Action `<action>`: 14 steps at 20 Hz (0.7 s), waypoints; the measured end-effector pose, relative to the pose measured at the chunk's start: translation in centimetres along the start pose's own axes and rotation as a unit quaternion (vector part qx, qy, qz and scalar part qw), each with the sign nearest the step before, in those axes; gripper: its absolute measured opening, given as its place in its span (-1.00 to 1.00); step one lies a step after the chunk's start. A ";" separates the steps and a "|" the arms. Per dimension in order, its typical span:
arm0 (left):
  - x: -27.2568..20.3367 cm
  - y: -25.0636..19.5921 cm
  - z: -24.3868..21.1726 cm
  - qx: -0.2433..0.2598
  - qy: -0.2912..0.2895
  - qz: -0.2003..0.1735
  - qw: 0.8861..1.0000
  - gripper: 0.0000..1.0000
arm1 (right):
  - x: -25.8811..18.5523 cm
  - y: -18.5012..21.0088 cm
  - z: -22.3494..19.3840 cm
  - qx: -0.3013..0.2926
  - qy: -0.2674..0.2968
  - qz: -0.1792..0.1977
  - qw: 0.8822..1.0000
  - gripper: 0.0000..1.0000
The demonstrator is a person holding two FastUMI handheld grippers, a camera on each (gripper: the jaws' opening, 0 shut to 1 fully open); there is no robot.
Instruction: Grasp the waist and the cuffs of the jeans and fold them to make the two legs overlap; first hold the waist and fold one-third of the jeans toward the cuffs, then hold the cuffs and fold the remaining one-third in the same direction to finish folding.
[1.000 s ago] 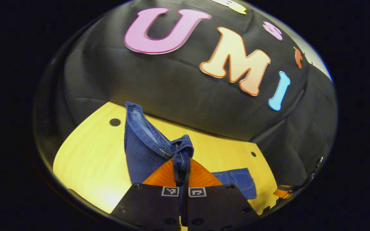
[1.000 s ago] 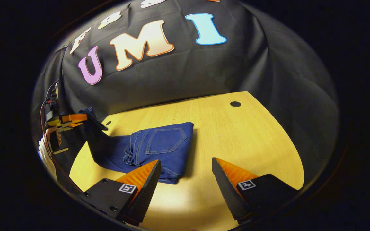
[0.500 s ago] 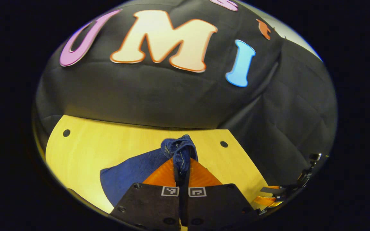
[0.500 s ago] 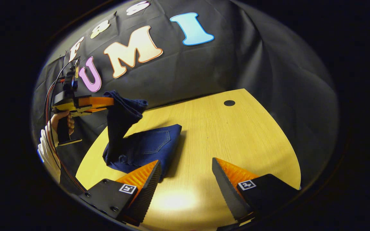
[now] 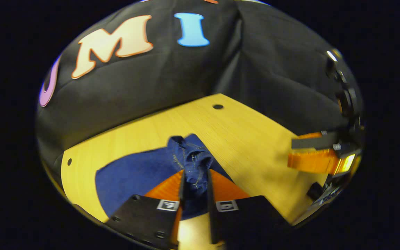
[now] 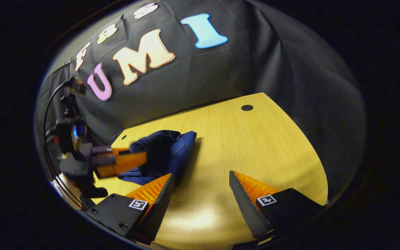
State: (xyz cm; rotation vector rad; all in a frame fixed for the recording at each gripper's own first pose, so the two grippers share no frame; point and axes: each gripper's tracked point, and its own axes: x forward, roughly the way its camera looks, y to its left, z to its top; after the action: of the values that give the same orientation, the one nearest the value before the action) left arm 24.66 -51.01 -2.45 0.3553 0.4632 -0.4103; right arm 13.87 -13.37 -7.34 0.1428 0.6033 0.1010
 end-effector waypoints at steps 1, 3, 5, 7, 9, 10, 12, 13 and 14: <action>0.1 -1.9 -1.4 0.003 0.010 -0.011 1.000 0.04 | -0.1 0.3 -0.2 -0.004 0.000 0.000 1.000 0.97; -0.4 -3.6 -1.5 -0.001 -0.004 -0.015 1.000 0.53 | -0.2 0.6 -0.5 -0.014 -0.001 -0.001 1.000 0.96; -2.2 -4.1 -1.6 -0.020 -0.019 -0.003 1.000 0.54 | -0.7 1.6 -0.6 -0.019 -0.005 0.001 1.000 0.97; -4.4 -3.0 -1.7 -0.040 -0.032 0.016 0.999 0.68 | -1.2 2.8 -0.8 -0.023 -0.007 0.004 1.000 0.96; -6.9 -1.0 -2.1 -0.058 -0.044 0.041 0.997 0.69 | -1.4 4.1 -1.1 -0.032 -0.009 0.006 0.999 0.96; -7.9 0.2 -2.4 -0.068 -0.047 0.051 0.995 0.70 | -1.5 4.8 -1.2 -0.034 -0.008 0.007 0.999 0.96; -9.2 3.0 -3.2 -0.088 -0.048 0.072 0.992 0.69 | -1.7 6.5 -1.3 -0.035 -0.012 0.008 0.999 0.97; -9.9 4.6 -3.8 -0.095 -0.048 0.084 0.991 0.59 | -1.8 7.3 -1.4 -0.035 -0.015 0.006 0.999 0.97; -10.7 6.0 -4.2 -0.102 -0.053 0.092 0.989 0.70 | -1.8 8.0 -1.5 -0.036 -0.018 0.002 0.999 0.97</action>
State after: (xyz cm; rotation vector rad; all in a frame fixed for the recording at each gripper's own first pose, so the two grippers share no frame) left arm 17.18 -40.95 0.76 0.1758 0.3614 -0.1984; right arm 11.15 -5.58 -6.23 0.0759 0.5631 0.1233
